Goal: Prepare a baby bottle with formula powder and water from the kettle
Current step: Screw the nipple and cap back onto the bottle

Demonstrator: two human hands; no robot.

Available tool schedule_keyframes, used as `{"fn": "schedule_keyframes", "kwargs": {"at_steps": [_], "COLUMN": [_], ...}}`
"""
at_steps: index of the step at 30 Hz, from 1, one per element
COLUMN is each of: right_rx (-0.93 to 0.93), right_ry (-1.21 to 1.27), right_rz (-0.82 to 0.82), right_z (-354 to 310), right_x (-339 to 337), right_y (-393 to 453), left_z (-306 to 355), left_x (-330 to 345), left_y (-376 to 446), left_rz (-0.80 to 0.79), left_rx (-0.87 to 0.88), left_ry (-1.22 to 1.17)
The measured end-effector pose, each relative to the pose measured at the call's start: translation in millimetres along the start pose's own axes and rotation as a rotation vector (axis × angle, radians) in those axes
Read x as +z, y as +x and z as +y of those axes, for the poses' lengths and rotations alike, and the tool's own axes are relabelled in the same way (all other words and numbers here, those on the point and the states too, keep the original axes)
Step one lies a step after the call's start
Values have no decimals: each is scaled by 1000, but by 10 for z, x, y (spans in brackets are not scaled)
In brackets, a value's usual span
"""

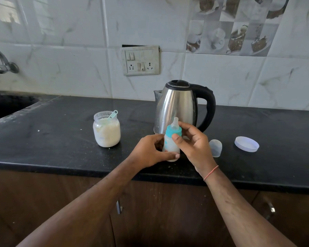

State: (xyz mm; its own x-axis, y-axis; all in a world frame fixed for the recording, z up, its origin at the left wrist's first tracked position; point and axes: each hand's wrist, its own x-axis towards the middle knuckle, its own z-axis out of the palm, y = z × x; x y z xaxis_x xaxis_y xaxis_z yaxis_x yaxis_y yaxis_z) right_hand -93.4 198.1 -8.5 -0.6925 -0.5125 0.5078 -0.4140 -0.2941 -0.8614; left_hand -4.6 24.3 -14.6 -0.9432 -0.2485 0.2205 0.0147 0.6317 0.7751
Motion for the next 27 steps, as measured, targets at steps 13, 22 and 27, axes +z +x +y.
{"fn": "schedule_keyframes", "kwargs": {"at_steps": [13, 22, 27], "right_rx": [-92, -115, -128], "right_ry": [-58, -179, -171], "right_rz": [39, 52, 78], "right_z": [65, 46, 52], "right_x": [-27, -31, -18], "right_y": [-3, 4, -8], "left_z": [4, 23, 17], "left_x": [-25, -6, -9], "left_y": [-38, -17, -6], "left_rz": [-23, -18, -22], "left_rx": [37, 15, 8], "left_ry": [-48, -25, -26]}}
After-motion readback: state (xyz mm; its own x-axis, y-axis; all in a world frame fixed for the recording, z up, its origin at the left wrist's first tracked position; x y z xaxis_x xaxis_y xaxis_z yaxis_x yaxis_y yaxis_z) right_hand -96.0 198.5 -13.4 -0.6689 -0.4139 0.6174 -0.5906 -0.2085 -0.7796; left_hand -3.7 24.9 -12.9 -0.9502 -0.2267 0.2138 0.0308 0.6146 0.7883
